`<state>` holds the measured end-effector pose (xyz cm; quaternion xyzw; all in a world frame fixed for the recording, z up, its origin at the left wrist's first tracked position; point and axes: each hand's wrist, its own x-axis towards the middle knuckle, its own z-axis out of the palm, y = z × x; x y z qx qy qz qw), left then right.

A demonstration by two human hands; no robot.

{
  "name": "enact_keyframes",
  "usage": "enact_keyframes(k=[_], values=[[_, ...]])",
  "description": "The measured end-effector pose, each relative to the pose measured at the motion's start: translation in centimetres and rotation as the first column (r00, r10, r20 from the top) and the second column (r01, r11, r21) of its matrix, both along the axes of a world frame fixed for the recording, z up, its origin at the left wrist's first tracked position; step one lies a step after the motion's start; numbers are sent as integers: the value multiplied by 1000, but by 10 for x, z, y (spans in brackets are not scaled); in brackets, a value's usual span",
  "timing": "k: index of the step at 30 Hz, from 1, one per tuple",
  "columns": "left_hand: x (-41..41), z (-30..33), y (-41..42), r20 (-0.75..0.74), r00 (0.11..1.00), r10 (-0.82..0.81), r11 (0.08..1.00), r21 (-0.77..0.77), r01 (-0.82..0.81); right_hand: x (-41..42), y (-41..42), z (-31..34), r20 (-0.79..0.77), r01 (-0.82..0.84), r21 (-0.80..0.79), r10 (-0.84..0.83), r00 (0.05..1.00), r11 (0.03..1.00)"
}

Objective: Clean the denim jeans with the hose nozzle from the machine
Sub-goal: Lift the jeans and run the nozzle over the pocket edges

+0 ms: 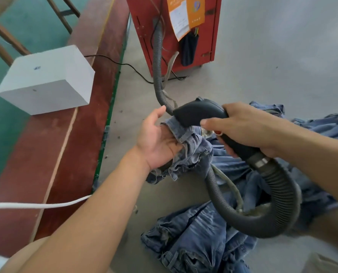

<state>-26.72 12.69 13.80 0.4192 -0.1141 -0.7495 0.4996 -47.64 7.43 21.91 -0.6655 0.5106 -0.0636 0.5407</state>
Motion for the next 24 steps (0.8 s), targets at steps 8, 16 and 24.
enact_keyframes(k=[8,16,24], values=[[7,5,1,3,996,-94,994,-59,94,-19,7,7,-178,-233,-157,204,963,960],[-4,6,3,108,990,-87,994,-64,94,0,-11,-3,141,117,-89,-103,985,989],[-4,5,1,219,975,28,999,-41,-19,-4,3,-7,-184,-216,-164,186,965,963]])
